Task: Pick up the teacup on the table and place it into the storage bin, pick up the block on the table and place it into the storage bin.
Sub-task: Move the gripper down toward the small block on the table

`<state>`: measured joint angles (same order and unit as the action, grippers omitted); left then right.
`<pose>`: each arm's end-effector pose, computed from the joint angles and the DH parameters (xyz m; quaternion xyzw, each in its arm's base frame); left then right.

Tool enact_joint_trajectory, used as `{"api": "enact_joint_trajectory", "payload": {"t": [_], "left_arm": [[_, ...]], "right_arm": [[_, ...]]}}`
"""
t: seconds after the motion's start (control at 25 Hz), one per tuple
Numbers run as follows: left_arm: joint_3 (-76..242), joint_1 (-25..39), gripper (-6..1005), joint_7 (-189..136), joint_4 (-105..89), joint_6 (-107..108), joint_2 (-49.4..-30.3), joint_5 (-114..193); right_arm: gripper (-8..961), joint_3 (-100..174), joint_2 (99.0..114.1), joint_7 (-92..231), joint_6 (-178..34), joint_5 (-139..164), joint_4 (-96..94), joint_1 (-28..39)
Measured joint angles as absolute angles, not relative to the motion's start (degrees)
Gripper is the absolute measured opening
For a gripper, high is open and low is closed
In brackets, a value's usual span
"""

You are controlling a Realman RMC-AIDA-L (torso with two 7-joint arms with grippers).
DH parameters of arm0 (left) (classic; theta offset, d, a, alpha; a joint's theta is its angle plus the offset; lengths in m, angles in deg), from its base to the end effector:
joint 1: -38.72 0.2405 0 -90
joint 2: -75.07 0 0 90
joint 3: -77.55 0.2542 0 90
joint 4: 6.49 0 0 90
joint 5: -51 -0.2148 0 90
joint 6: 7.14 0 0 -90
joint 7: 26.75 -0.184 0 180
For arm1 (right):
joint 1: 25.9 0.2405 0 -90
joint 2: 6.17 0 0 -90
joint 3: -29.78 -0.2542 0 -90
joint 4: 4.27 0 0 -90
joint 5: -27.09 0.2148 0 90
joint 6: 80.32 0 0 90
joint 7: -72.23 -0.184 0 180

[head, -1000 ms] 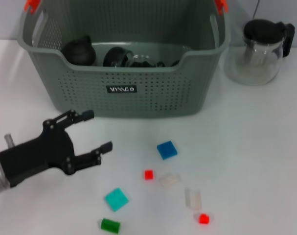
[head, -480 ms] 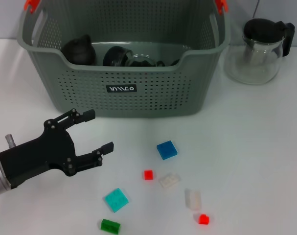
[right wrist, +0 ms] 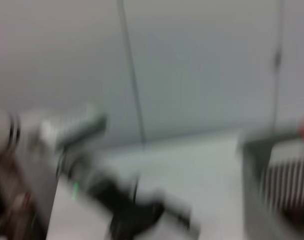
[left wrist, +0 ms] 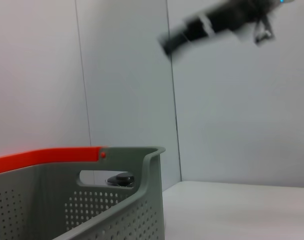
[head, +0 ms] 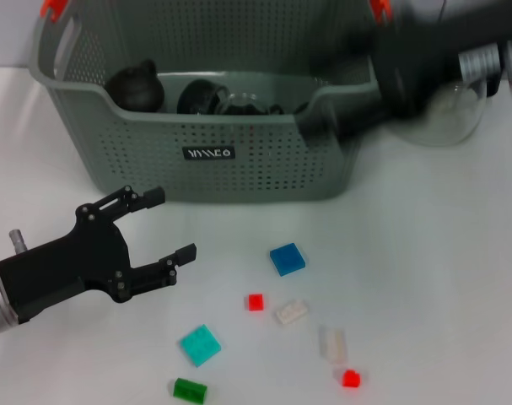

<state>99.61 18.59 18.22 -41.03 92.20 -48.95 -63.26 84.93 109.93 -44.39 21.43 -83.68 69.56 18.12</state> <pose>-0.2794 0.2831 -0.0288 -0.9085 -0.0719 -0.3188 0.2604 0.0656 0.3713 0.0341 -0.9830 0.0832 0.1600 0.0351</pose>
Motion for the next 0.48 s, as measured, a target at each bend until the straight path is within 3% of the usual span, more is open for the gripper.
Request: {"api": "enact_joint_trajectory", "payload": {"t": [0.2, 0.4, 0.48], "left_arm": [[99.6, 18.5, 828, 18.2, -41.1, 92.2, -48.85, -63.3], [99.6, 18.4, 827, 18.2, -41.1, 92.2, -48.91, -63.3], [99.6, 18.3, 827, 18.2, -41.1, 92.2, -48.97, -63.3]], "right_arm": [[923, 87.9, 110.69, -43.7, 27.5, -94.6, 69.9, 15.7], [939, 93.3, 113.81, -43.9, 26.0, -107.3, 69.4, 16.0], [939, 97.7, 114.32, -44.3, 23.0, -110.1, 68.4, 16.3]]}}
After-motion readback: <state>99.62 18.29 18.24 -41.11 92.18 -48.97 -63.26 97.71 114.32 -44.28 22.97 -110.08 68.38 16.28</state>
